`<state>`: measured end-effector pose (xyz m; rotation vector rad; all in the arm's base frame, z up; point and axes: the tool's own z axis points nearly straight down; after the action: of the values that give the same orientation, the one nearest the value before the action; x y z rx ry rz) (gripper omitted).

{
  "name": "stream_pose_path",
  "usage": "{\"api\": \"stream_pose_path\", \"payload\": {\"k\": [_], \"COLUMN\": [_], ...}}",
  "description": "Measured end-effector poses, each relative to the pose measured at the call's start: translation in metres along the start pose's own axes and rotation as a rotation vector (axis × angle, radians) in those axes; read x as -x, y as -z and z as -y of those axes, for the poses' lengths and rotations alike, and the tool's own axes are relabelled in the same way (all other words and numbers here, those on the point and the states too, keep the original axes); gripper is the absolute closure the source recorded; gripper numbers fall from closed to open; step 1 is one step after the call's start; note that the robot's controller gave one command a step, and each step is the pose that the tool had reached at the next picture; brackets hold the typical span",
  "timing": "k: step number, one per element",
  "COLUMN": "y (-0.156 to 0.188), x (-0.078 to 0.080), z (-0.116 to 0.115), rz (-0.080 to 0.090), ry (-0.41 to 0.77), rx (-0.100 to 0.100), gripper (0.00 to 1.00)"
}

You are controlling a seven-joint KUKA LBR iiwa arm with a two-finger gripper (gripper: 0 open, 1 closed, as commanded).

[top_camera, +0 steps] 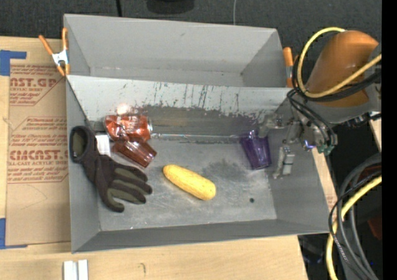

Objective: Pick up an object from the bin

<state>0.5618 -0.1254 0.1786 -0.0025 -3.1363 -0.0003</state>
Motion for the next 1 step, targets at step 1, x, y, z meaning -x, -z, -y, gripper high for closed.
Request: {"api": "stream_pose_path", "payload": {"k": [1], "y": [0.005], "x": [0.0015], "z": [-0.0007], "rz": [0.008], "ry": [0.002], "rx": [-0.001], "gripper": [0.0]}}
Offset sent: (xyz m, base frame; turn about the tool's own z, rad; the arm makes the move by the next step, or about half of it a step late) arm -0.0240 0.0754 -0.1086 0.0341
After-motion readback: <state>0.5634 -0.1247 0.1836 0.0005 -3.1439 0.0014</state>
